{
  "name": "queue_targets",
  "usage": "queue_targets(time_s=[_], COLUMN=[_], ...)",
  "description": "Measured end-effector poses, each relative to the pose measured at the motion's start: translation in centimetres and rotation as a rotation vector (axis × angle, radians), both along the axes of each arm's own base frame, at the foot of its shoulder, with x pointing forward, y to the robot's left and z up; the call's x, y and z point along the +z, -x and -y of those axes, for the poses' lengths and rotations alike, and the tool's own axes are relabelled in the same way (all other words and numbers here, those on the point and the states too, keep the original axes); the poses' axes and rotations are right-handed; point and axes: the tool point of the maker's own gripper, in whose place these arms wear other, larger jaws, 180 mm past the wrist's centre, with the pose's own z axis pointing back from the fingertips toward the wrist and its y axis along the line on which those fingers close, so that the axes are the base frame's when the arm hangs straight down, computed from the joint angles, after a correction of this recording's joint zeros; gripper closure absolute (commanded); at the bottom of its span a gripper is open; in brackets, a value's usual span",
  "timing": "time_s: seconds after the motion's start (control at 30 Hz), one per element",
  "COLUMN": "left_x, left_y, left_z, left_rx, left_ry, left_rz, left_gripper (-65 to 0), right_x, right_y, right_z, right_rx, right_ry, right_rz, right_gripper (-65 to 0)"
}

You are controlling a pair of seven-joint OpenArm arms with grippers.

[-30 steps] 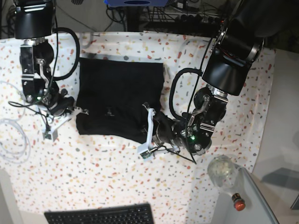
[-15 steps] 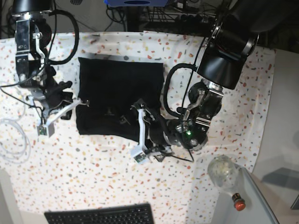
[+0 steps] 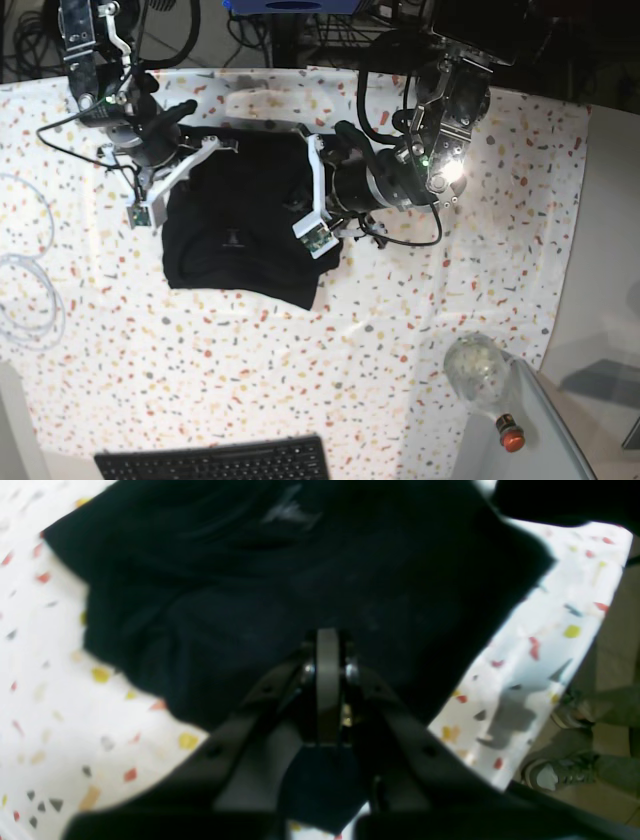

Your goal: Layout the t-shirt on the table in an organized manner, then fold the t-shirt properly

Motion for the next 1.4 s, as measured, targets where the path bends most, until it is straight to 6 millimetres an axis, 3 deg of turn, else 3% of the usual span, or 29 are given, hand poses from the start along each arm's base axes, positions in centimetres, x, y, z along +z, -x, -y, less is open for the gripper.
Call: queue_targets(time_s=[0.13, 0.3, 0.4, 0.5, 0.67, 0.73, 0.83, 0.97, 1.1, 1.2, 1.33, 1.4], left_x=[-2.9, -5.0, -5.3, -3.8, 2.1, 2.8, 1.6, 0.7, -0.7, -1.4, -1.7, -2.3], left_y=[1.7, 2.3, 2.5, 1.7, 0.2, 2.1, 5.7, 9.9, 15.0, 18.5, 22.1, 24.0], left_z=[-1.1, -2.2, -2.5, -2.5, -3.3, -4.7, -8.1, -10.9, -11.6, -11.2, -9.8, -9.2], left_rx=[0.000, 0.013, 0.019, 0.019, -0.005, -0.011, 0.001, 0.002, -0.045, -0.097, -0.185, -0.229], left_ry=[-0.051, -0.075, -0.078, -0.075, -0.064, -0.073, -0.163, -0.221, -0.244, -0.244, -0.225, -0.217], left_rz=[-0.085, -0.150, -0.160, -0.111, 0.095, 0.105, 0.051, -0.021, -0.135, -0.209, -0.276, -0.321], left_gripper=[0.0, 0.0, 0.0, 0.0, 0.0, 0.0, 0.0, 0.0, 0.0, 0.0, 0.0, 0.0], right_x=[-2.8, -5.3, -5.5, -3.6, 0.7, 0.0, -1.0, -1.4, -1.9, -2.3, -3.4, -5.3], right_y=[1.9, 2.5, 2.9, 2.8, 2.5, 4.4, 7.0, 10.4, 14.4, 16.7, 20.2, 22.2], right_z=[-0.6, -0.1, 0.0, 0.1, 0.9, 3.2, 8.0, 12.1, 14.8, 15.2, 12.9, 11.7], right_rx=[-0.009, -0.038, -0.040, -0.044, -0.040, -0.050, -0.152, -0.248, -0.290, -0.277, -0.120, -0.071], right_ry=[-0.016, -0.008, -0.007, -0.008, -0.012, 0.043, 0.122, 0.185, 0.230, 0.244, 0.194, 0.138], right_rz=[-0.092, -0.112, -0.118, -0.074, 0.035, -0.026, -0.096, -0.158, -0.278, -0.375, -0.493, -0.558], right_gripper=[0.0, 0.0, 0.0, 0.0, 0.0, 0.0, 0.0, 0.0, 0.0, 0.0, 0.0, 0.0])
